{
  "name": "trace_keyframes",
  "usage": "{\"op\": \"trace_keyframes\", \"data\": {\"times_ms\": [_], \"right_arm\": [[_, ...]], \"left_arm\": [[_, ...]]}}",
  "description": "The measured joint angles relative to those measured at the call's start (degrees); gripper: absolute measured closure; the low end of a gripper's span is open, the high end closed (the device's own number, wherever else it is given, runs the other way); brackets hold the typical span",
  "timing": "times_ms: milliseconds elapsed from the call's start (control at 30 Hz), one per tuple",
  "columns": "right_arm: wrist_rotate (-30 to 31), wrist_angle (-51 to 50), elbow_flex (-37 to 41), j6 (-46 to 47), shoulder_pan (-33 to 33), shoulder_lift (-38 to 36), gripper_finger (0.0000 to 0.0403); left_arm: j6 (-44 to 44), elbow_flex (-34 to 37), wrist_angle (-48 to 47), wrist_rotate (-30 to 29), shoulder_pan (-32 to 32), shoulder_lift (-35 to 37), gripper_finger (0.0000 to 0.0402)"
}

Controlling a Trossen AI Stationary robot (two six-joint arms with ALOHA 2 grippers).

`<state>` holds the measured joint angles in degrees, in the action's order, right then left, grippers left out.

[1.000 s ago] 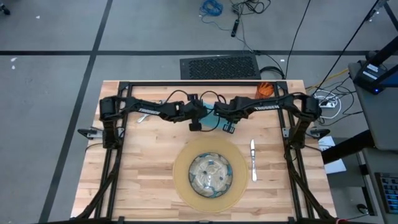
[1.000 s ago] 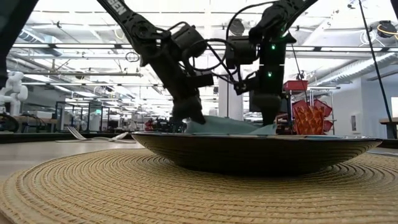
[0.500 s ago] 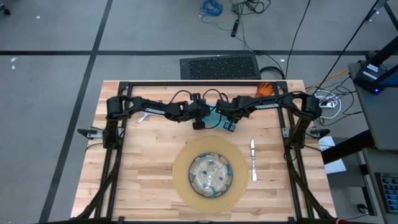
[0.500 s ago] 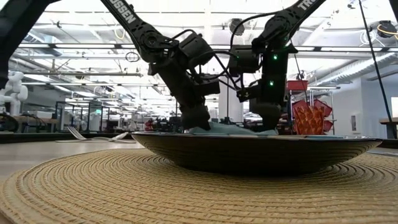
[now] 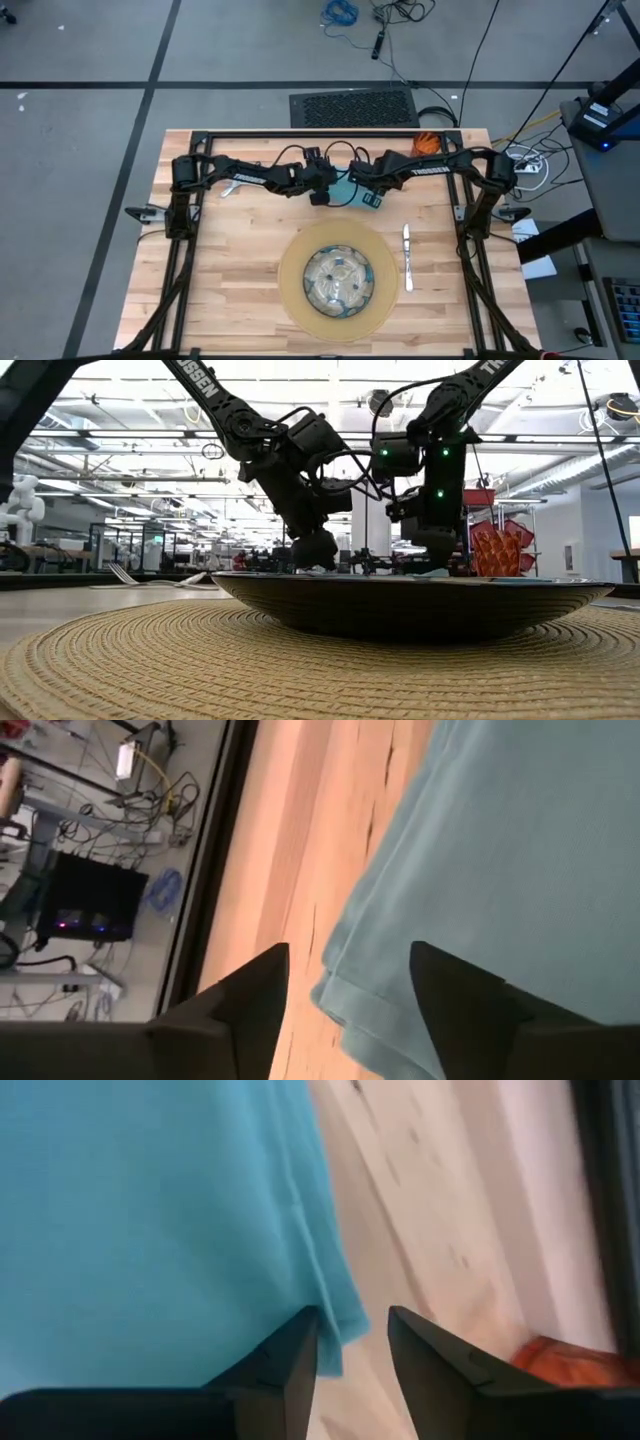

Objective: Set table place
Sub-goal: Fold the blue napkin

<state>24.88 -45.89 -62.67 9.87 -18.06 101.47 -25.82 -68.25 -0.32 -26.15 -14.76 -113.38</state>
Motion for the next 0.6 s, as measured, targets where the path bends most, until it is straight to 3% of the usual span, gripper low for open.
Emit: {"op": "trace_keyframes", "data": {"times_ms": [267, 333, 467, 600], "right_arm": [[0.95, -1.48, 0.0, 1.53, 0.99, -6.69, 0.0285], [0.44, -1.62, 0.0, 1.71, 1.68, -8.75, 0.0285], [-7.11, 0.66, 0.0, 1.94, 3.75, -10.91, 0.0285], [-9.34, 1.88, 0.0, 1.8, 6.55, -10.79, 0.0285]], "left_arm": [[1.49, -0.02, -0.96, 6.76, 1.71, 3.21, 0.0198], [1.25, -0.03, -1.51, 11.02, 2.27, 4.16, 0.0198], [1.44, -0.11, -4.72, 23.69, 2.87, 4.83, 0.0198], [1.47, -0.04, -5.9, 27.47, 3.0, 4.83, 0.0198]]}}
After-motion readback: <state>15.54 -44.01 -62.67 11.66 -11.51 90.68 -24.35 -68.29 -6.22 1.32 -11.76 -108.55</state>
